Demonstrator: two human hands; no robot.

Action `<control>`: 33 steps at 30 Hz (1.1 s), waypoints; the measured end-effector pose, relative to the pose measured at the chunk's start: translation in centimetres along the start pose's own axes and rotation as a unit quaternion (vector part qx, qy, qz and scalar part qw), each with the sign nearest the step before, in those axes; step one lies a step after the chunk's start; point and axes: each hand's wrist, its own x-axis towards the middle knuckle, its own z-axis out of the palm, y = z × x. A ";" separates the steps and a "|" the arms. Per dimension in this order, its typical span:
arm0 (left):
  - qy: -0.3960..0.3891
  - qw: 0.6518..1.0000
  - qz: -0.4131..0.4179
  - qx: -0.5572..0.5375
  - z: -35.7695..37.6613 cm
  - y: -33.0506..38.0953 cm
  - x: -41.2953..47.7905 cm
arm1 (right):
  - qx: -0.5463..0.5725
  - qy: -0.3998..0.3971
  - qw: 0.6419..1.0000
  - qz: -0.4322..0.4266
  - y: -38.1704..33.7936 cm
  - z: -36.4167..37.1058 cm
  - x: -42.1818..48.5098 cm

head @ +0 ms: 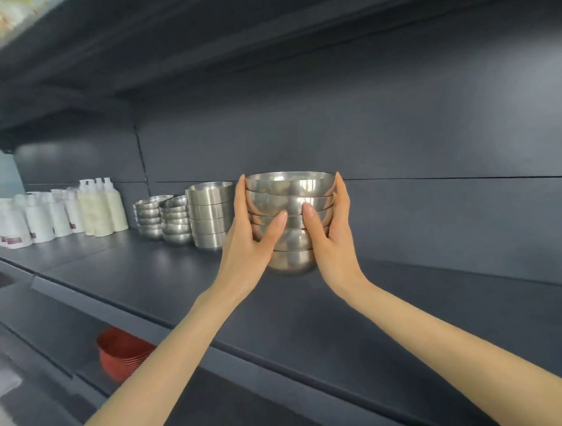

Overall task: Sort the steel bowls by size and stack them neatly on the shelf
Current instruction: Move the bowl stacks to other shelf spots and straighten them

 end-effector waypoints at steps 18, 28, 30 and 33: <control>-0.091 0.993 -0.004 -0.073 -3.0 -14.3 7.7 | -0.074 0.016 0.997 0.028 11.5 7.0 4.5; -0.161 0.979 -0.013 -0.123 -6.0 -21.4 10.8 | -0.146 0.064 0.985 0.061 16.5 12.1 5.4; -0.169 0.977 -0.016 -0.127 -6.1 -22.1 11.2 | -0.163 0.070 0.982 0.068 17.1 12.6 5.6; -0.179 0.977 -0.016 -0.118 -6.2 -22.8 11.7 | -0.187 0.081 0.976 0.075 17.8 12.9 5.8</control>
